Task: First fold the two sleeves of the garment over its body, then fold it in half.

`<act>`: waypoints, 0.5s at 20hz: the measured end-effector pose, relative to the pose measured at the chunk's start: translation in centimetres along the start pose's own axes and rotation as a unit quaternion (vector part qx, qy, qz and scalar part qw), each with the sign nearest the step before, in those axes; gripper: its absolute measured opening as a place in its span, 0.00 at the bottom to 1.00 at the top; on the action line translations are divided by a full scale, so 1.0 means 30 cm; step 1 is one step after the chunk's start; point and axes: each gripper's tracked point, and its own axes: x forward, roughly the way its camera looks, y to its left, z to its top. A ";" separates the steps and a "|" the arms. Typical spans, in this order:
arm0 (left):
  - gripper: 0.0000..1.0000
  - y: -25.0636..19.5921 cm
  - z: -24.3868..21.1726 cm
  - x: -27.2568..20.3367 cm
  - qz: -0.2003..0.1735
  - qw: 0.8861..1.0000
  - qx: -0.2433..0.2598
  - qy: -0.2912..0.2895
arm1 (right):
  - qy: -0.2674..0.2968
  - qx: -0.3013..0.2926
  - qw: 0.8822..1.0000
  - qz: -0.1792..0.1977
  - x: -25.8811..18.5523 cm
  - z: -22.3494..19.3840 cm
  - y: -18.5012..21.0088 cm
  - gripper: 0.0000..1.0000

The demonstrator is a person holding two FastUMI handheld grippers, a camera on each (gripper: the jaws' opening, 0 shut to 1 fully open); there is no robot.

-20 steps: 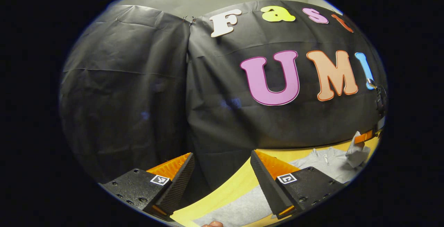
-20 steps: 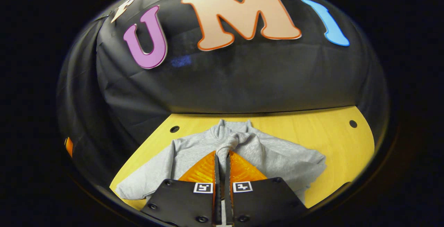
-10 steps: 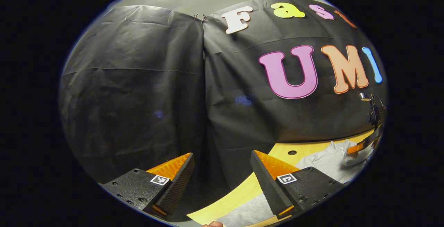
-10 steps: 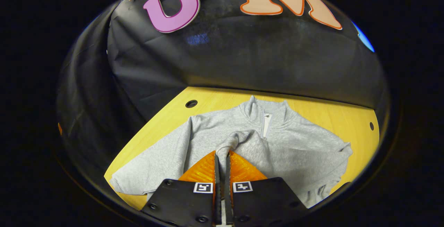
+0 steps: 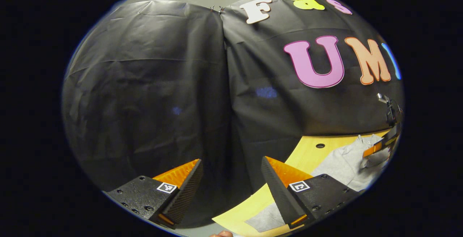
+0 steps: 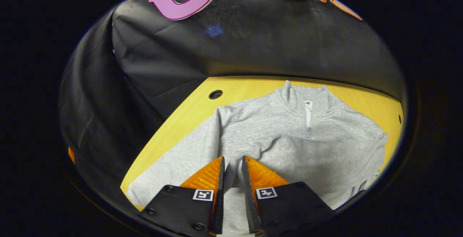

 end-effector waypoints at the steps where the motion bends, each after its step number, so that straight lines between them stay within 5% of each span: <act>1: 0.96 -0.003 -0.017 0.004 -0.003 1.000 0.000 0.004 | -0.011 -0.006 1.000 0.006 -0.005 0.016 0.014 0.52; 3: 0.96 -0.024 -0.061 0.014 -0.012 1.000 -0.002 0.017 | -0.036 -0.031 0.999 -0.002 -0.033 0.047 0.015 1.00; 10: 0.97 -0.134 -0.327 0.023 -0.066 0.990 -0.048 0.112 | -0.074 -0.062 0.995 -0.025 -0.166 0.097 -0.035 0.99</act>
